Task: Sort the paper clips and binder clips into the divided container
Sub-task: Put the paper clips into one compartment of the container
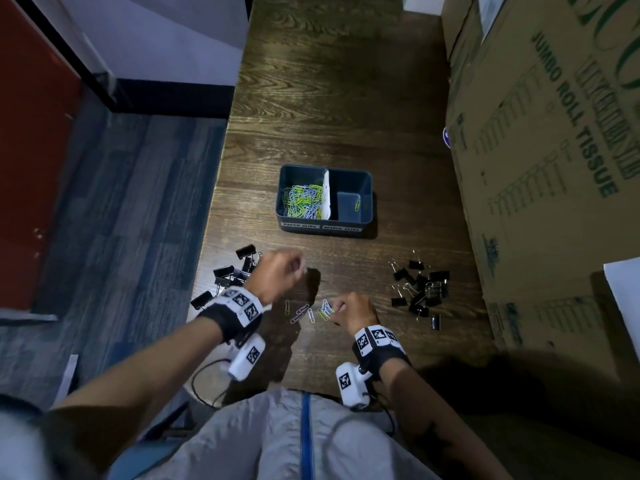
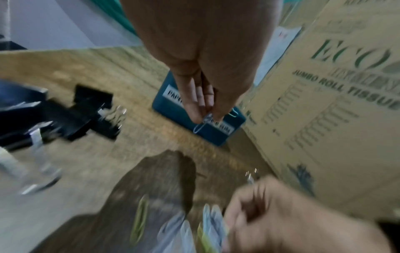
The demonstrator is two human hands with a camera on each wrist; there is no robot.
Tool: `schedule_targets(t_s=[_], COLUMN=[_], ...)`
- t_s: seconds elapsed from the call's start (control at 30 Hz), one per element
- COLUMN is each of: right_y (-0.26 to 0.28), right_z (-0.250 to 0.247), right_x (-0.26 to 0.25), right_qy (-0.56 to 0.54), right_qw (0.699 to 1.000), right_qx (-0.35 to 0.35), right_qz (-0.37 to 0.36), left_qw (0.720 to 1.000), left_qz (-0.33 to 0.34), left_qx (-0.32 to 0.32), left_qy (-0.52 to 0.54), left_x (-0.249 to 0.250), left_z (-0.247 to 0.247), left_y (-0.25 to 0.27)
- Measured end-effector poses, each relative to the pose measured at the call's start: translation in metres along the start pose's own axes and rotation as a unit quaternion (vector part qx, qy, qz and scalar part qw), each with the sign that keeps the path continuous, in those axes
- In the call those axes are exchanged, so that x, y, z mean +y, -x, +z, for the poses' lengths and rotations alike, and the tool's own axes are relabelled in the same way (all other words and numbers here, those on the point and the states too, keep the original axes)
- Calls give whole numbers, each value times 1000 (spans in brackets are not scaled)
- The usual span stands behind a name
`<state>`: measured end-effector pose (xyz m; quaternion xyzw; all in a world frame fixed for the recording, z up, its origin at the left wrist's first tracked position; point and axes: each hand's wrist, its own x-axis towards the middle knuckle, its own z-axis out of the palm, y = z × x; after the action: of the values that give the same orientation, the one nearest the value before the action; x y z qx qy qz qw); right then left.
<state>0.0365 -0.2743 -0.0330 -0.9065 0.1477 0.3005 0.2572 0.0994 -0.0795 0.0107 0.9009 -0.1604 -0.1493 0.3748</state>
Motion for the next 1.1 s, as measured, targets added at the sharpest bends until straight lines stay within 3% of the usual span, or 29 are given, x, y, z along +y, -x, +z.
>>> schedule_targets(t_s=[0.23, 0.33, 0.5, 0.6, 0.77, 0.9, 1.1], right_y=[3, 0, -13, -22, -26, -23, -22], right_z=[-36, -68, -120, -135, -123, -79, -12], right_x=[-24, -53, -105, -129, -125, -86, -8], right_qy=[-23, -45, -79, -138, -161, -95, 51], right_qw=[998, 993, 973, 956, 953, 976, 996], right_qx=[16, 36, 155, 194, 186, 96, -28], right_qz=[-50, -100, -154, -169, -176, -170, -60], left_qw=[983, 981, 983, 987, 991, 984, 979], left_qz=[-16, -48, -40, -26, -51, -88, -133], left_qx=[176, 184, 177, 140, -2, -66, -108], left_qy=[44, 49, -30, -80, -120, -137, -109], left_x=[38, 35, 12, -9, -39, -47, -39], left_z=[-68, -78, -54, -26, 5, 24, 36], left_y=[-75, -91, -63, -29, 21, 50, 65])
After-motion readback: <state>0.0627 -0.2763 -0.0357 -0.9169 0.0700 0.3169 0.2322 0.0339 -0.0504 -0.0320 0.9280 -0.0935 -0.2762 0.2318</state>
